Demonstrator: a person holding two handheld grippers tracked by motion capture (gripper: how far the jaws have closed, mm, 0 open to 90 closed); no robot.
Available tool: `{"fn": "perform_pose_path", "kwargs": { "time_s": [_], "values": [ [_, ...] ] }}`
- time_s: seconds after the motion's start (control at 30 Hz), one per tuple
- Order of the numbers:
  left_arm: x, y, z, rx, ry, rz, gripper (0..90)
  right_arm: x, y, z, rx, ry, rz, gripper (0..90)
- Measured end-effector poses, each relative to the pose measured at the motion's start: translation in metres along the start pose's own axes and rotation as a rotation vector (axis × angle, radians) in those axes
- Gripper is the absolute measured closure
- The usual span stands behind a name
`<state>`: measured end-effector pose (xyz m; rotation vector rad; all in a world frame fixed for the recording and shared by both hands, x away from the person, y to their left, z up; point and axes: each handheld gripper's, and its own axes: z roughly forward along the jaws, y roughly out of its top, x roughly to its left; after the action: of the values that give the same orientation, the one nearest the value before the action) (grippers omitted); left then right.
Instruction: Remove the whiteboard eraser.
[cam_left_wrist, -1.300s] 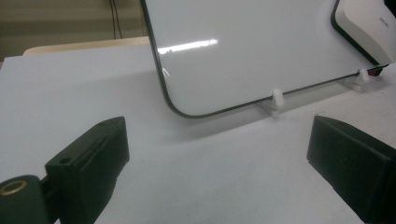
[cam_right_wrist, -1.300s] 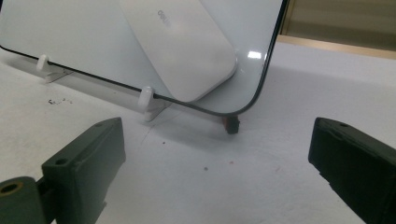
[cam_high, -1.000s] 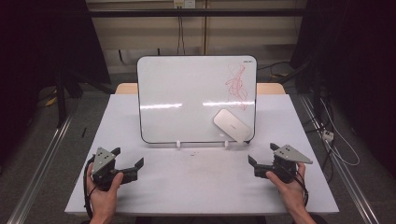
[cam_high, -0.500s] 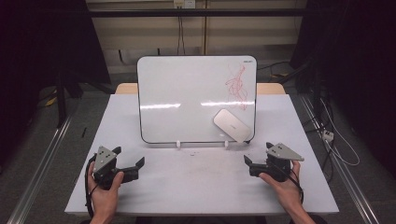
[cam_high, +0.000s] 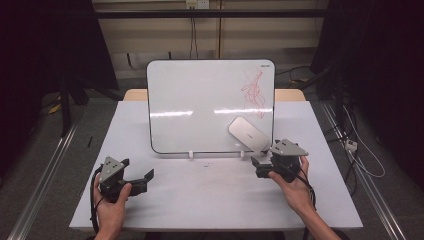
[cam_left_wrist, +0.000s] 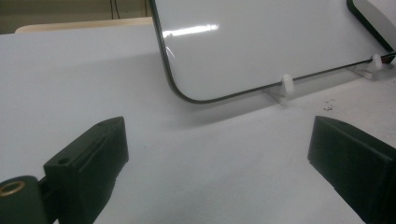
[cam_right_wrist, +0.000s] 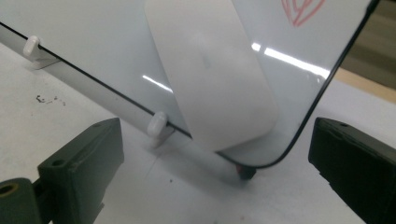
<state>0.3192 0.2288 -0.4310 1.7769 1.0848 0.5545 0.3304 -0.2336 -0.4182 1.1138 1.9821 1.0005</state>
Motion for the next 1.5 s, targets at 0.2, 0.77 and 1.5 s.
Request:
{"fn": "perform_pose_path", "kwargs": {
  "time_s": [0.2, 0.77, 1.5],
  "values": [
    [-0.003, 0.001, -0.002, -0.008, 0.011, 0.026, 5.2, 0.000, 0.018, 0.010, 0.033, -0.019, -0.062, 4.8],
    [0.001, 0.000, 0.002, 0.010, 0.009, 0.007, 5.2, 0.012, 0.038, 0.039, 0.068, -0.045, -0.298, 20.1],
    [0.000, 0.000, -0.002, 0.006, 0.010, 0.017, 5.3, 0.021, 0.035, 0.058, 0.099, -0.118, -0.418, 31.4]
  ]
}}
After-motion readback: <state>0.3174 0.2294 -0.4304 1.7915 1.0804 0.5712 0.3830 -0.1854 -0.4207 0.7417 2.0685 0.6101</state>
